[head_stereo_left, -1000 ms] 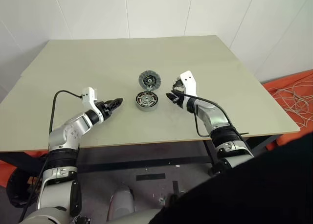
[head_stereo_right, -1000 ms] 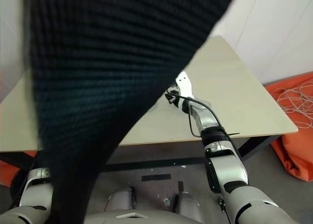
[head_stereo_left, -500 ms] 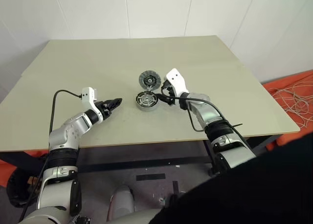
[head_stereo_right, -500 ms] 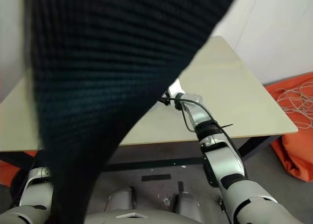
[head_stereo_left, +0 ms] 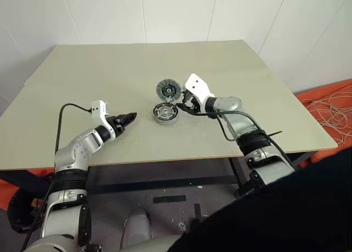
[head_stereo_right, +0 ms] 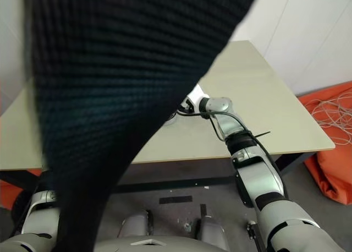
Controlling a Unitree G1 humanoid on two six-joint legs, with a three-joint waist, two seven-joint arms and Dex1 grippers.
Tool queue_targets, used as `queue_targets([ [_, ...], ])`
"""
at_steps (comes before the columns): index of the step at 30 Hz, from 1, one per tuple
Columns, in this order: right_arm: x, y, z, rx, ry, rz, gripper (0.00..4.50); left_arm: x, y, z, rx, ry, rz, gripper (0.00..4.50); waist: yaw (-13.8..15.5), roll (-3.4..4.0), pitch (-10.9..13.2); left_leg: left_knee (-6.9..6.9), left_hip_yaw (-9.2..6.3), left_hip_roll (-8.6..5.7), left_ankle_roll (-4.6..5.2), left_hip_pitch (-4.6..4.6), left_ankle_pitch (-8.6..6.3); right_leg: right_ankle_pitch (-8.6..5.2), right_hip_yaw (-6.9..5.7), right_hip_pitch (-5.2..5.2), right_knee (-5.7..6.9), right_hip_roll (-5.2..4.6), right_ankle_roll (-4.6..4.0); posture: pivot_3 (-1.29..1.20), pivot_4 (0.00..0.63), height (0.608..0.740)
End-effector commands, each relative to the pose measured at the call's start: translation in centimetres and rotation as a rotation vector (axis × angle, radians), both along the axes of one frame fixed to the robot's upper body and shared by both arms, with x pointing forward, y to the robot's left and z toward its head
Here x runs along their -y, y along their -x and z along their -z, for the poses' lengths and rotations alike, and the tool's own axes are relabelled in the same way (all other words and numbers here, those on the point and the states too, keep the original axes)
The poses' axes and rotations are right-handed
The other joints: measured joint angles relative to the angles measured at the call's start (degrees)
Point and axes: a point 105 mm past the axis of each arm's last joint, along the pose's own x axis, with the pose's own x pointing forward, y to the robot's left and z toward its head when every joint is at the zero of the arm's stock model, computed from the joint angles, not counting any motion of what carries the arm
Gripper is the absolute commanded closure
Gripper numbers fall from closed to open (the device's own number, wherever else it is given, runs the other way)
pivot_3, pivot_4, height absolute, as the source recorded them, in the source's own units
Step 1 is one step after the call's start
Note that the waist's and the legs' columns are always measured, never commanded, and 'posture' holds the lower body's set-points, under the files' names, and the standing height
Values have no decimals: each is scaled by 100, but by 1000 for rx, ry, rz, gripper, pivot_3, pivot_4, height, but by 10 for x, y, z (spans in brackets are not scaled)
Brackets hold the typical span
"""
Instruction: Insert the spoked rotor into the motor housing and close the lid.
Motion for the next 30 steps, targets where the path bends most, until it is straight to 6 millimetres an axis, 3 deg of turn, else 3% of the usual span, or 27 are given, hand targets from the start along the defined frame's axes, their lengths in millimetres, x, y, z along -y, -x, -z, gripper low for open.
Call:
queue_targets([
  [1,2,-4,-3,42,29,9,1637,1,-4,-17,70,-10,1,1639,-1,0,0,0,0,0,0,0,0,0,0,0,0,0,0,0,0,740],
  [4,2,0,4,58,87,-29,1637,0,-4,-17,70,-11,0,1639,-1,0,0,2,0,0,2,-3,-1,0,0,-1,0,0,0,0,0,740],
  [10,-1,15,-6,127,259,-219,1637,0,-3,-16,64,-12,1,1639,5,-1,1,10,0,0,11,-8,-6,0,0,-1,0,0,0,0,0,740],
  [14,-12,29,-23,149,346,-400,1637,2,-4,-16,61,-11,5,1639,-11,-1,1,17,0,1,13,-6,-8,0,0,-1,7,0,0,0,0,740],
  [19,-29,36,-25,138,425,-544,1637,3,-4,-15,62,-8,5,1639,-17,-1,1,19,-1,2,14,-1,-8,0,0,0,12,2,-1,0,0,740],
  [26,-51,35,-4,81,504,-633,1637,2,1,-13,63,0,-7,1639,-12,-1,1,24,-3,3,19,-7,-12,0,-1,0,12,0,-2,0,0,740],
  [30,-49,33,15,14,532,-614,1637,2,6,-14,55,13,-2,1639,-13,-1,1,27,-5,3,24,-13,-15,1,-2,-2,10,-2,-3,0,0,740],
])
